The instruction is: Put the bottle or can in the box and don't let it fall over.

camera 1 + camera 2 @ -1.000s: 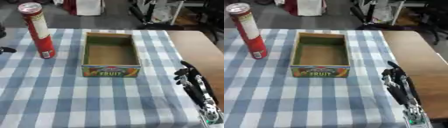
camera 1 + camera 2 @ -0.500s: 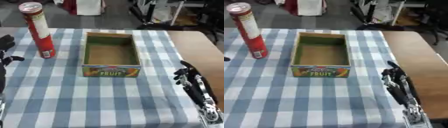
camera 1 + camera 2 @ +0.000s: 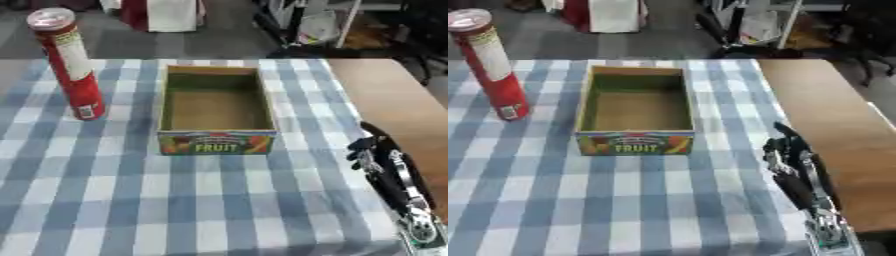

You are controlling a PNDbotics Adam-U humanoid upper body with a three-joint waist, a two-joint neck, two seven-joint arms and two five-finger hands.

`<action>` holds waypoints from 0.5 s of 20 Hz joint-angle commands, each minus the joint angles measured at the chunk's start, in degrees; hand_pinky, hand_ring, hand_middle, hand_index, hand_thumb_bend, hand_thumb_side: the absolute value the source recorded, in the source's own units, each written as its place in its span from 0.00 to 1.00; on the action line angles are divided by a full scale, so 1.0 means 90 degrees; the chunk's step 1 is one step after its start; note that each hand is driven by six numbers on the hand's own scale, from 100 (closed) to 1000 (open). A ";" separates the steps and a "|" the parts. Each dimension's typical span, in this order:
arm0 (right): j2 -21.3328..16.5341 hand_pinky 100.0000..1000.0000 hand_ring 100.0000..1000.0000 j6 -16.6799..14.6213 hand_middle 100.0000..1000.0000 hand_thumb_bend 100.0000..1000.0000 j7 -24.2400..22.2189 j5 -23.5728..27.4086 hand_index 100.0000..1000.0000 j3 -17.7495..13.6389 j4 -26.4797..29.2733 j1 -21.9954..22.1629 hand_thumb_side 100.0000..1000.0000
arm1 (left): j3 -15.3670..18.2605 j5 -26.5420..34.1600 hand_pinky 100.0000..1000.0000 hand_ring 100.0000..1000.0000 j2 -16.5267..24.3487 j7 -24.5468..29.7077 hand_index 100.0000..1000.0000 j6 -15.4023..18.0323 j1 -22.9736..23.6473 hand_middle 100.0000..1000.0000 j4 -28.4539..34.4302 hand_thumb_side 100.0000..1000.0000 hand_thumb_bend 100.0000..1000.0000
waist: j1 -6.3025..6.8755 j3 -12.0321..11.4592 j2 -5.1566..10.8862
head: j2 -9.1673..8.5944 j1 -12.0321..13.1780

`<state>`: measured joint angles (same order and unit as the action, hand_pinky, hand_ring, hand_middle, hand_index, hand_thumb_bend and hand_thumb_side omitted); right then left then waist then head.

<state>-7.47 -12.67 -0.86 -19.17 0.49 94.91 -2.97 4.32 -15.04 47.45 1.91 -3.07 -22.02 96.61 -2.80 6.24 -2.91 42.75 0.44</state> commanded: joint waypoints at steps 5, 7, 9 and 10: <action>-0.0210 0.42 0.52 -0.0030 0.53 0.00 -0.0107 0.0042 0.91 0.0104 0.0027 -0.0001 0.80 | -0.0769 -0.1892 0.74 0.85 0.0809 0.1094 0.97 0.0228 -0.2059 0.83 -0.2582 0.95 0.58 | 0.0082 0.0097 0.0126 | 0.0038 0.0015; -0.0220 0.42 0.52 -0.0036 0.53 0.00 -0.0125 0.0044 0.91 0.0123 0.0018 0.0013 0.80 | -0.0870 -0.2327 0.76 0.85 0.0551 0.1388 0.97 0.0400 -0.2625 0.83 -0.3338 0.94 0.60 | 0.0082 0.0118 0.0138 | 0.0043 -0.0029; -0.0223 0.42 0.52 -0.0039 0.53 0.00 -0.0130 0.0046 0.91 0.0125 0.0015 0.0021 0.80 | -0.0876 -0.2639 0.76 0.85 0.0407 0.1494 0.97 0.0588 -0.2905 0.83 -0.3764 0.94 0.60 | 0.0079 0.0113 0.0143 | 0.0045 -0.0054; -0.0223 0.42 0.52 -0.0040 0.53 0.00 -0.0130 0.0046 0.91 0.0124 0.0014 0.0022 0.80 | -0.0865 -0.2730 0.76 0.85 0.0373 0.1502 0.97 0.0662 -0.2965 0.83 -0.3878 0.94 0.60 | 0.0078 0.0110 0.0144 | 0.0045 -0.0059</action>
<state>-8.35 -12.89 -1.81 -19.04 1.54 94.54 -2.44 -3.69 -37.91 49.99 14.81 1.95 -47.27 63.46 -2.26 7.28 -2.39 43.19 0.12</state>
